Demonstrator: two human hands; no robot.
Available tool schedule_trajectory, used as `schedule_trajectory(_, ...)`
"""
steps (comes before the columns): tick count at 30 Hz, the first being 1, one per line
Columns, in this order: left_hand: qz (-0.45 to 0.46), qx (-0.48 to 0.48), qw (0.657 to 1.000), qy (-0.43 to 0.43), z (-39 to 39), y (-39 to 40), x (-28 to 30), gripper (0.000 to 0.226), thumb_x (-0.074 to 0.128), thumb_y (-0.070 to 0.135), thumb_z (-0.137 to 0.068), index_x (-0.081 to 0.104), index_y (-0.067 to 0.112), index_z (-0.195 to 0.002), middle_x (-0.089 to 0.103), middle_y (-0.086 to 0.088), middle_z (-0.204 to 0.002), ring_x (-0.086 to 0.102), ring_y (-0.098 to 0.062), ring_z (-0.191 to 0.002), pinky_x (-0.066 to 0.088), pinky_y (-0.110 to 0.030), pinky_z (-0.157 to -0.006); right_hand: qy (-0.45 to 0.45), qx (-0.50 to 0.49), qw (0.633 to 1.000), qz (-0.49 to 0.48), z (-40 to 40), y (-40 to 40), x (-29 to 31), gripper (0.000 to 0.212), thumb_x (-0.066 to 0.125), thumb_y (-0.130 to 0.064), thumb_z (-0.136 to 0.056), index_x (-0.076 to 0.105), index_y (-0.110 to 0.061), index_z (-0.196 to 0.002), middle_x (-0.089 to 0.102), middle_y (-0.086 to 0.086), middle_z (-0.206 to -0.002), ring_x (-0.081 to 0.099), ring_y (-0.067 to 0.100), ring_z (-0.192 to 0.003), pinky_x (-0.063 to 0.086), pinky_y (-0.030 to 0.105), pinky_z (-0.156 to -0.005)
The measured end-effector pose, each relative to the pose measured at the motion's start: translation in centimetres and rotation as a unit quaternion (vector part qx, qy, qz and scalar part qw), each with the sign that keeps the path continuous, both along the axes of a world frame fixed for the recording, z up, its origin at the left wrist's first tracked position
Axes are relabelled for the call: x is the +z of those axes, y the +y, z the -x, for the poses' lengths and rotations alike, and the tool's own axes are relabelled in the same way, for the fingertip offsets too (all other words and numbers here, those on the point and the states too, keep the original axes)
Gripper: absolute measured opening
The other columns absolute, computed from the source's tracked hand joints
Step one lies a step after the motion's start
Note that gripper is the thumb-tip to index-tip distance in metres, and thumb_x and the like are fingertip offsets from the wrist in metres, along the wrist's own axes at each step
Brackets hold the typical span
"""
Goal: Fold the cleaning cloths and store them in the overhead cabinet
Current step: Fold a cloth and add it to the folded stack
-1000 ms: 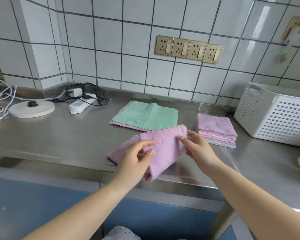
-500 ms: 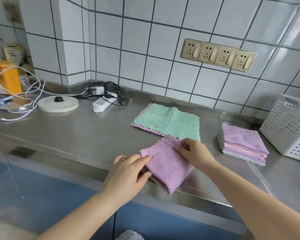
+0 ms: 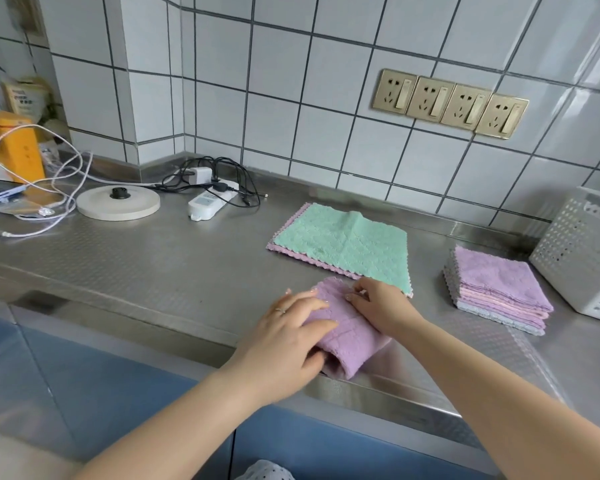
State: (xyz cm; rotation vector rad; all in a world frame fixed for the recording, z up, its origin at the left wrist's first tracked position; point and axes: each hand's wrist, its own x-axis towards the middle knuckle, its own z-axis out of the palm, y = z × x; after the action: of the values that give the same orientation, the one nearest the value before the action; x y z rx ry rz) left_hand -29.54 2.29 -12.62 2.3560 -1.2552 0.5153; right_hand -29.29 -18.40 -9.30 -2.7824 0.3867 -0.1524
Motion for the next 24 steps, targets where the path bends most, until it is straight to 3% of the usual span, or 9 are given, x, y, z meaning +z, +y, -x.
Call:
schedule_trajectory(2, -0.006, -0.016, 0.999, 0.048, 0.3, -0.9, 0.6, 0.044, 0.047, 0.029, -0.076, 0.064, 0.028, -0.116, 0.054, 0.001, -0.133, 0.046, -0.018, -0.127, 0.041, -0.037, -0.103, -0.001, 0.001, 1.0, 0.003, -0.1, 0.1, -0.1, 0.023, 0.051, -0.031, -0.093, 0.059, -0.014, -0.106, 0.067, 0.008, -0.105, 0.056, 0.025, -0.09, 0.036, 0.028, -0.07)
schedule_trajectory(4, -0.028, -0.017, 0.994, 0.105, 0.5, -1.6, 1.2, 0.051, 0.046, 0.023, -0.084, 0.048, 0.032, -0.134, 0.032, 0.006, -0.151, 0.031, -0.015, -0.138, 0.029, -0.031, -0.109, -0.004, -0.001, 1.0, 0.005, -0.1, 0.2, -0.2, 0.023, 0.051, -0.031, -0.093, 0.059, -0.014, -0.106, 0.067, 0.009, -0.104, 0.058, 0.027, -0.094, 0.039, 0.029, -0.071)
schedule_trajectory(6, -0.096, -0.02, 0.987, 0.13, 0.4, -2.0, 1.2, 0.057, 0.041, 0.024, -0.086, 0.034, 0.033, -0.142, 0.017, 0.008, -0.157, 0.018, -0.013, -0.142, 0.016, -0.028, -0.114, -0.01, -0.002, 1.0, 0.011, -0.2, 0.3, -0.4, 0.023, 0.051, -0.031, -0.093, 0.059, -0.014, -0.106, 0.068, 0.01, -0.105, 0.06, 0.028, -0.096, 0.041, 0.029, -0.072)
schedule_trajectory(12, -0.152, -0.025, 0.982, 0.106, 0.2, -2.0, -0.3, 0.079, 0.011, 0.049, -0.069, 0.025, 0.033, -0.146, 0.015, 0.007, -0.158, 0.007, -0.011, -0.146, 0.0, -0.034, -0.119, -0.018, -0.026, 0.999, 0.029, -0.6, 0.3, -0.9, 0.024, 0.049, -0.035, -0.094, 0.059, -0.015, -0.102, 0.068, 0.009, -0.101, 0.06, 0.027, -0.093, 0.037, 0.027, -0.067)
schedule_trajectory(14, -0.184, -0.035, 0.975, 0.116, 0.2, -1.8, 0.1, 0.073, 0.019, 0.049, -0.076, 0.017, 0.032, -0.148, 0.006, 0.007, -0.159, -0.002, -0.01, -0.146, -0.005, -0.033, -0.118, -0.018, -0.03, 0.999, 0.032, -0.5, 0.4, -0.9, 0.025, 0.05, -0.036, -0.094, 0.059, -0.015, -0.102, 0.068, 0.008, -0.101, 0.06, 0.026, -0.092, 0.037, 0.027, -0.066)
schedule_trajectory(16, -0.22, -0.064, 0.956, 0.182, -0.3, -1.3, 1.4, 0.074, 0.032, 0.048, -0.082, 0.007, 0.031, -0.149, -0.004, 0.01, -0.158, -0.011, -0.005, -0.144, -0.01, -0.03, -0.116, -0.019, -0.031, 0.999, 0.04, -0.2, 0.5, -0.8, 0.026, 0.05, -0.037, -0.093, 0.059, -0.017, -0.107, 0.067, 0.007, -0.107, 0.061, 0.026, -0.096, 0.041, 0.028, -0.068)
schedule_trajectory(19, -0.17, -0.083, 0.938, 0.289, -1.3, -0.7, 3.9, 0.07, 0.035, 0.037, -0.089, 0.001, 0.027, -0.15, -0.008, 0.013, -0.157, -0.013, 0.002, -0.141, -0.009, -0.024, -0.114, -0.048, -0.022, 0.996, 0.065, 1.1, 0.6, -0.4, 0.036, 0.048, -0.034, -0.093, 0.054, -0.021, -0.126, 0.054, 0.004, -0.128, 0.055, 0.025, -0.114, 0.046, 0.033, -0.088)
schedule_trajectory(22, -0.162, -0.025, 0.973, 0.164, -2.2, -1.9, 4.2, 0.061, 0.028, 0.024, -0.095, 0.004, 0.017, -0.151, 0.001, 0.004, -0.159, -0.004, -0.006, -0.145, -0.005, -0.031, -0.119, -0.08, -0.006, 0.994, 0.077, 2.9, 2.1, -0.2, 0.041, 0.045, -0.034, -0.093, 0.049, -0.025, -0.133, 0.045, 0.0, -0.14, 0.045, 0.024, -0.126, 0.036, 0.039, -0.104)
schedule_trajectory(24, -0.192, 0.011, 0.975, 0.108, -2.5, -3.0, 3.3, 0.057, 0.027, 0.023, -0.096, 0.01, 0.013, -0.15, 0.007, 0.001, -0.159, 0.003, -0.011, -0.146, -0.002, -0.036, -0.12, -0.041, -0.002, 0.997, 0.067, 4.1, 3.6, -0.5, 0.045, 0.039, -0.04, -0.093, 0.042, -0.03, -0.136, 0.037, -0.004, -0.147, 0.034, 0.02, -0.135, 0.023, 0.049, -0.112)
